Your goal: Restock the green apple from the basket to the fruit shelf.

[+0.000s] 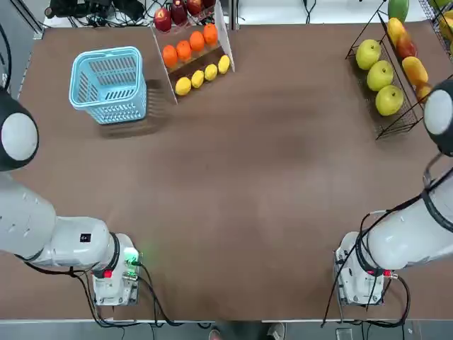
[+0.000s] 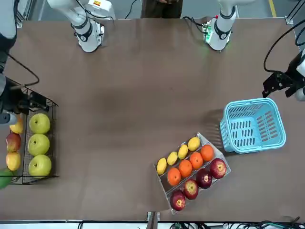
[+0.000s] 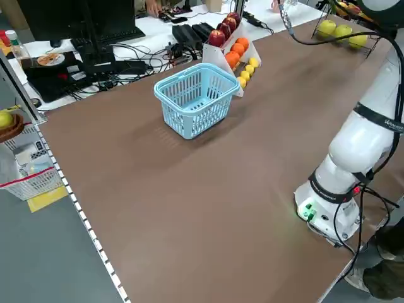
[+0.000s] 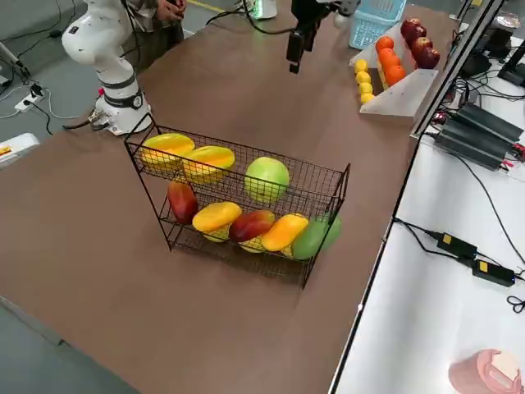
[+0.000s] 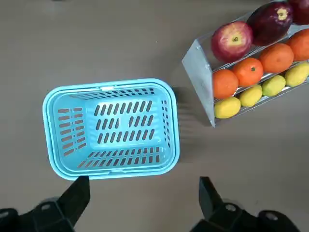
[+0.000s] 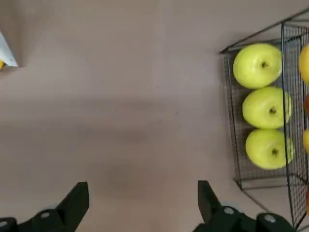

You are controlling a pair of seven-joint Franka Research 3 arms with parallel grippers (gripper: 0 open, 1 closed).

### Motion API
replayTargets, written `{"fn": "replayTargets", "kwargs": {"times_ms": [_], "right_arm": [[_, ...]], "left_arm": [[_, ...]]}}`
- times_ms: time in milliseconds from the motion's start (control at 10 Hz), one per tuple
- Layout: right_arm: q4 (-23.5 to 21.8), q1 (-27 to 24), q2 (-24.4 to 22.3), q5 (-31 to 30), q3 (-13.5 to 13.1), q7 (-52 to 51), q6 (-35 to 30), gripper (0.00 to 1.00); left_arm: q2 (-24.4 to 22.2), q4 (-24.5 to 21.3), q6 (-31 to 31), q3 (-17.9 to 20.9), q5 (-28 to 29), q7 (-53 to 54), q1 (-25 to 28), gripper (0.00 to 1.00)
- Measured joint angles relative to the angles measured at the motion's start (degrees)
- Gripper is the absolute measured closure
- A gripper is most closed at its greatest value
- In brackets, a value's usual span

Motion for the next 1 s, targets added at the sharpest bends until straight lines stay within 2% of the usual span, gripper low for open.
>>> {"fn": "replayTargets", "kwargs": {"times_ms": [300,700,1000], "right_arm": [[-4.6,-2.4,-6.4,-3.4,0.6,-1.4,-3.3,0.00],[-12.1,-3.0,-7.2,-8.0,1.0,-6.3,5.9,0.00],[-13.1,-2.9,-7.5,-8.1,1.7,-6.9,7.0,0.00]], "left_arm": [[-0.3,0.0,0.0,-0.1,0.0,-0.1,0.0,0.00],[-0.1,-0.4,0.0,0.2,0.0,0.2,0.2,0.00],[-0.1,-0.4,0.0,0.2,0.0,1.9,0.2,0.00]]}}
